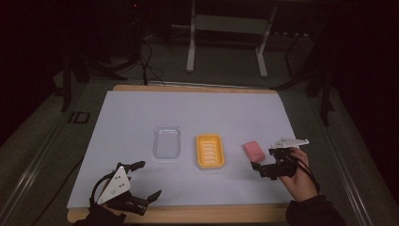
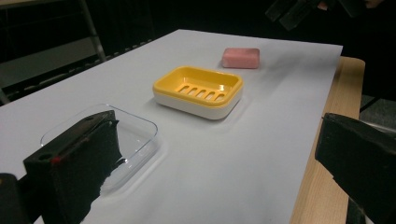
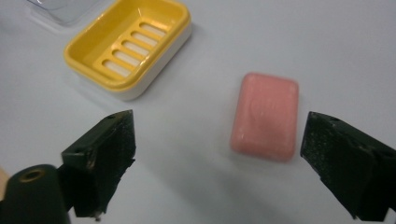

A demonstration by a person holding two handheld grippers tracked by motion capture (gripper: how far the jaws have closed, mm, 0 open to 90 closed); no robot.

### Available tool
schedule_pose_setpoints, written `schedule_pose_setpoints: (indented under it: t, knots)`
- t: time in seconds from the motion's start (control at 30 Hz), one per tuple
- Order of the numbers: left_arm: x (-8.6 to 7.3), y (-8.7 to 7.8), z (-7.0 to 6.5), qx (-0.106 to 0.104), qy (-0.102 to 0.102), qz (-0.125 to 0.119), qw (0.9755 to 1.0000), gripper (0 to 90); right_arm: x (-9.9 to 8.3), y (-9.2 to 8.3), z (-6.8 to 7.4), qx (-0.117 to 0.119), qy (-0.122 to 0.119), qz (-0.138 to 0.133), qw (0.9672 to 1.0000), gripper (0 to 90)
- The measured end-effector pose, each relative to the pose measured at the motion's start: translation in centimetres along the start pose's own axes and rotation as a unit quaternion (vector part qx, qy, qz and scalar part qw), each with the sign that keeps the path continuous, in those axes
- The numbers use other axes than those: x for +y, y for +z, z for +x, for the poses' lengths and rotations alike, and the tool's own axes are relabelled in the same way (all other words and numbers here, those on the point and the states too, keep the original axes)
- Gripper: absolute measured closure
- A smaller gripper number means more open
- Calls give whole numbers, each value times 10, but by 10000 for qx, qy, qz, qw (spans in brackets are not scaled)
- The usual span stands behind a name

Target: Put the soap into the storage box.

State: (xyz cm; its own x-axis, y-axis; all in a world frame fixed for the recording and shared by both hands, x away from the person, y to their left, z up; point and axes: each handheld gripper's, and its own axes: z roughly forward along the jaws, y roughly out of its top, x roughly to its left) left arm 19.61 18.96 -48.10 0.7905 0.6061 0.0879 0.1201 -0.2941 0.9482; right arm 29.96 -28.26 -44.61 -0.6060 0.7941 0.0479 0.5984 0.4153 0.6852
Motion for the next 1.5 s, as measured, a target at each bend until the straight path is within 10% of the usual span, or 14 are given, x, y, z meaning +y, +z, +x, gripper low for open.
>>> schedule_pose_setpoints:
  t: [0.53,0.93,1.0,1.33,1.5]
  knots:
    - [0,0,0,-6,-19,-8,10000,6,1,6,-12,72,558,1136,9919,98]
    - [0,0,0,0,-18,1,10000,6,0,15,-23,8,906,2319,9685,98]
    - [0,0,0,5,-14,-8,10000,6,0,18,-24,31,933,2632,9602,98]
    - [0,0,0,9,1,5,10000,7,2,24,-30,-116,1150,3139,9424,99]
    - [0,0,0,7,-9,1,10000,6,3,27,-32,-174,1372,3666,9200,99]
